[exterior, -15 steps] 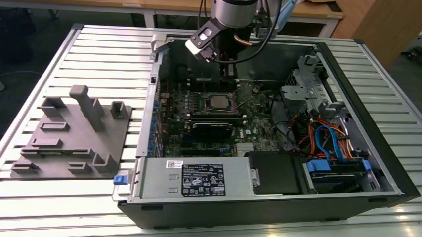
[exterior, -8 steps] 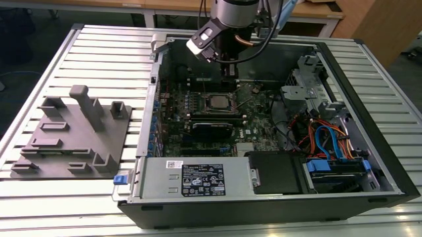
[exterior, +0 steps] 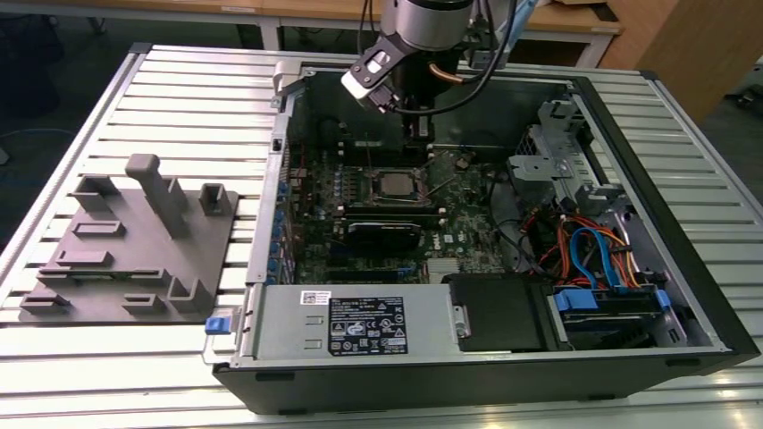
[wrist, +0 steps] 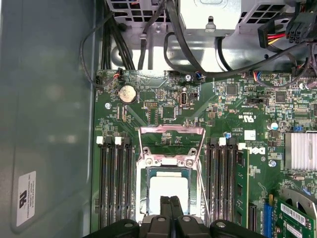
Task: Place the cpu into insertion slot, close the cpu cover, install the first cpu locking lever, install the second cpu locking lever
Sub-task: 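Close the cpu cover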
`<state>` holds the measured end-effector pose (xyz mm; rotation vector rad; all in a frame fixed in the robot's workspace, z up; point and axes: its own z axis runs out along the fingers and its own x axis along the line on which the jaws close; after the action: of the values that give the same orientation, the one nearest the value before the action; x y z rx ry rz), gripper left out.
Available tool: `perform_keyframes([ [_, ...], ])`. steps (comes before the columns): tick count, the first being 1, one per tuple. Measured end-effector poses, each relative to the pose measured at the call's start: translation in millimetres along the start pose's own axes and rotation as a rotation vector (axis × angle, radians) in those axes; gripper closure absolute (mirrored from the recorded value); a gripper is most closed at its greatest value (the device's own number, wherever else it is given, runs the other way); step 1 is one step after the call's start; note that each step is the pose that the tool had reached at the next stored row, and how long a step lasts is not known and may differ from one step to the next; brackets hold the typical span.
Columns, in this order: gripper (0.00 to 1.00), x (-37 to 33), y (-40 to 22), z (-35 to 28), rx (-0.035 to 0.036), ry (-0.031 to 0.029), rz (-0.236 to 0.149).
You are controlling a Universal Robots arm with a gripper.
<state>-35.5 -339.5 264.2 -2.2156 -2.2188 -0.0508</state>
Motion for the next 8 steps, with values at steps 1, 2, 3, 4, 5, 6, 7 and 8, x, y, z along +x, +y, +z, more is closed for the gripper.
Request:
perform_keyframes([
  [1, 0.89, 0.0, 0.0, 0.0, 0.0000, -0.0001, 0.000],
  [2, 0.89, 0.0, 0.1, 0.0, 0.0000, -0.0001, 0.000],
  [3, 0.89, 0.0, 0.1, -0.1, 0.0000, 0.0000, 0.000],
  [4, 0.89, 0.0, 0.1, -0.6, 0.0002, -0.0004, 0.000],
  [5, 0.89, 0.1, 0.2, -1.4, 0.0001, -0.0003, 0.000],
  [6, 0.89, 0.1, 0.1, -2.2, 0.0000, -0.0001, 0.000],
  [7, 0.89, 0.1, 0.2, -3.1, 0.0000, -0.0001, 0.000],
  [8, 0.89, 0.1, 0.2, -4.0, 0.0000, -0.0001, 0.000],
])
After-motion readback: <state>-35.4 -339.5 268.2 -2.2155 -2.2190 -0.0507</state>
